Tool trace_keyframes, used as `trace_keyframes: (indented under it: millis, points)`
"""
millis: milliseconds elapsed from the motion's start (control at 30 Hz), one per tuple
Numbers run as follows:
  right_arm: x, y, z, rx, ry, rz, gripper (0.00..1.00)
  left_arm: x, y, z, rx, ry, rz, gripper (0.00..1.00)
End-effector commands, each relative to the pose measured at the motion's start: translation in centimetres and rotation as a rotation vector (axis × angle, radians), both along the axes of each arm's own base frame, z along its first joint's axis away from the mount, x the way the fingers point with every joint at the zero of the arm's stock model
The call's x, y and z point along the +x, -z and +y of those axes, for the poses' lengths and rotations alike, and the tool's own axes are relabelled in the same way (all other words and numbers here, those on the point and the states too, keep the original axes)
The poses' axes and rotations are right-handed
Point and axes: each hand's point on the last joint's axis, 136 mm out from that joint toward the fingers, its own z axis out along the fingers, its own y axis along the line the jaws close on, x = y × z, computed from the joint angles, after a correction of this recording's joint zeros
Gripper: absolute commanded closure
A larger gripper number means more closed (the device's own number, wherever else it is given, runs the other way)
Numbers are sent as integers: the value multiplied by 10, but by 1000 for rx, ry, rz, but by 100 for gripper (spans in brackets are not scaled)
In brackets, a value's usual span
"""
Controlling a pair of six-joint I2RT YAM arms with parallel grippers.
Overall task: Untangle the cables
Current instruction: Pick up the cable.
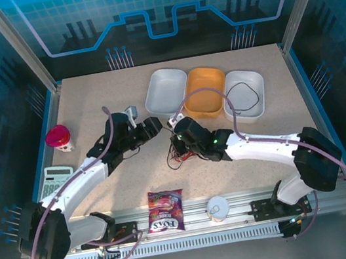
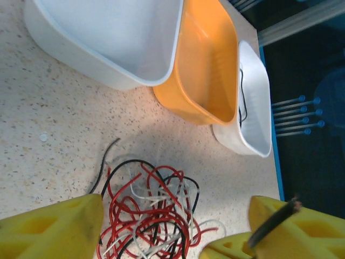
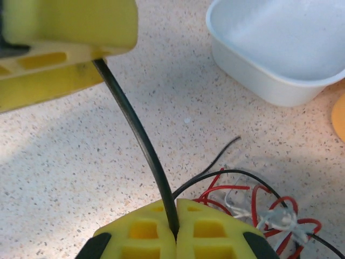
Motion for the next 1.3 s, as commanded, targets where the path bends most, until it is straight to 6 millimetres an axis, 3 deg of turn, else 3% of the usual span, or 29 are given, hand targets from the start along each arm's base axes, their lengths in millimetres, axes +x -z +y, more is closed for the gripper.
trace_keyframes:
  millis: [0,133,200,467,733,1133,1267]
  points:
    - [4,-23,-7,63,38,-32,100,-1,9,18,53,-68,-1,23]
    - [5,-45,-10,115,49,-53,100,-7,24,20,85,-48,23,12]
    - [5,-58,-12,139,59,-64,100,-9,32,19,83,-41,41,1]
    - [4,-93,-25,197,88,-103,100,-8,43,23,87,-70,41,1]
    - [-1,-141,-37,238,83,-179,100,-6,49,24,112,-65,46,1]
    - [1,-184,-34,245,55,-247,100,-8,38,0,78,91,-33,1]
    - [1,-202,-33,251,46,-273,100,-9,40,0,78,92,-37,1]
